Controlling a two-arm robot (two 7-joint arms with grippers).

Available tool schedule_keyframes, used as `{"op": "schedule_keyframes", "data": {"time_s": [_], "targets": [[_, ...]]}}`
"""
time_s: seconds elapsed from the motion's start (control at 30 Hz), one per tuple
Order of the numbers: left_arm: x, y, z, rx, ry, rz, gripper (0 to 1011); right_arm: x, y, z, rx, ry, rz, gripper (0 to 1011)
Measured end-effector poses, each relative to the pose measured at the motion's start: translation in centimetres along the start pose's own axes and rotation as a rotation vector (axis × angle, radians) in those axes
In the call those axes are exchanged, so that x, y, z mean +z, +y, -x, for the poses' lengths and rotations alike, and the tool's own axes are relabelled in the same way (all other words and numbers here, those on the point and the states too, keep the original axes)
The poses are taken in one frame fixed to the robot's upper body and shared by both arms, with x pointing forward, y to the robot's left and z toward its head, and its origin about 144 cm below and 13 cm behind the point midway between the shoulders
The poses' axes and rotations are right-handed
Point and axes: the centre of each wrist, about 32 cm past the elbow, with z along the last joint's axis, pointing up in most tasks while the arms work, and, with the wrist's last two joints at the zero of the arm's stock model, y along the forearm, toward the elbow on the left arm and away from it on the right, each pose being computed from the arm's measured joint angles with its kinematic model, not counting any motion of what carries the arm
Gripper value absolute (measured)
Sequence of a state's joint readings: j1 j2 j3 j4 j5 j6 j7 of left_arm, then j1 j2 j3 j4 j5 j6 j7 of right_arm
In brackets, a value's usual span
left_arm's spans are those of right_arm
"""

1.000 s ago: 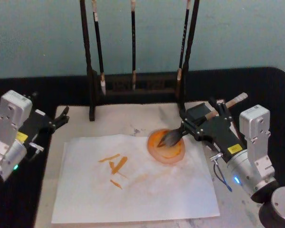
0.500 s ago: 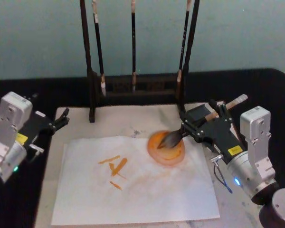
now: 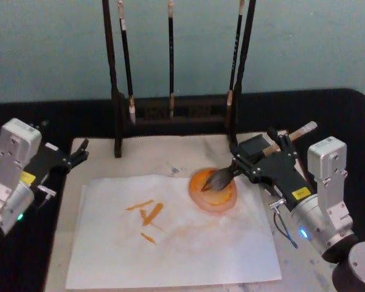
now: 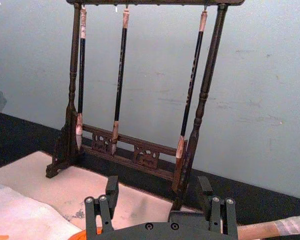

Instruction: Pick up the brush from the inkstone, write on the paper, then place the brush back to its original position.

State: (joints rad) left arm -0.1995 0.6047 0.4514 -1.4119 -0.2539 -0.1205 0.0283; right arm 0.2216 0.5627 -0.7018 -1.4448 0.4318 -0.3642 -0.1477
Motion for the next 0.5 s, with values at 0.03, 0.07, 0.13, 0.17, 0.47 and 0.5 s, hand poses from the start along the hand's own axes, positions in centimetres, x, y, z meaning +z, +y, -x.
{"op": "schedule_keyframes", "data": {"time_s": [0.03,0.07,0.13,0.17,0.47,0.5], "targets": [[0.0,0.0,0.0,0.0,0.0,0.0,1010,0.0,0.0,0.0,0.0,0.0,0.0,1000],[0.0,0.0,0.0,0.0,0.0,0.0,1010,0.0,0.0,0.0,0.0,0.0,0.0,1000],[0.0,0.0,0.0,0.0,0.0,0.0,1010,0.0,0.0,0.0,0.0,0.0,0.0,1000],[0.0,0.0,0.0,0.0,0.0,0.0,1010,0.0,0.0,0.0,0.0,0.001,0.0,1000],[0.0,0.0,0.0,0.0,0.0,0.0,1010,0.0,0.0,0.0,0.0,0.001,0.0,1000],[0.0,0.0,0.0,0.0,0.0,0.0,1010,0.0,0.0,0.0,0.0,0.001,0.0,1000]]}}
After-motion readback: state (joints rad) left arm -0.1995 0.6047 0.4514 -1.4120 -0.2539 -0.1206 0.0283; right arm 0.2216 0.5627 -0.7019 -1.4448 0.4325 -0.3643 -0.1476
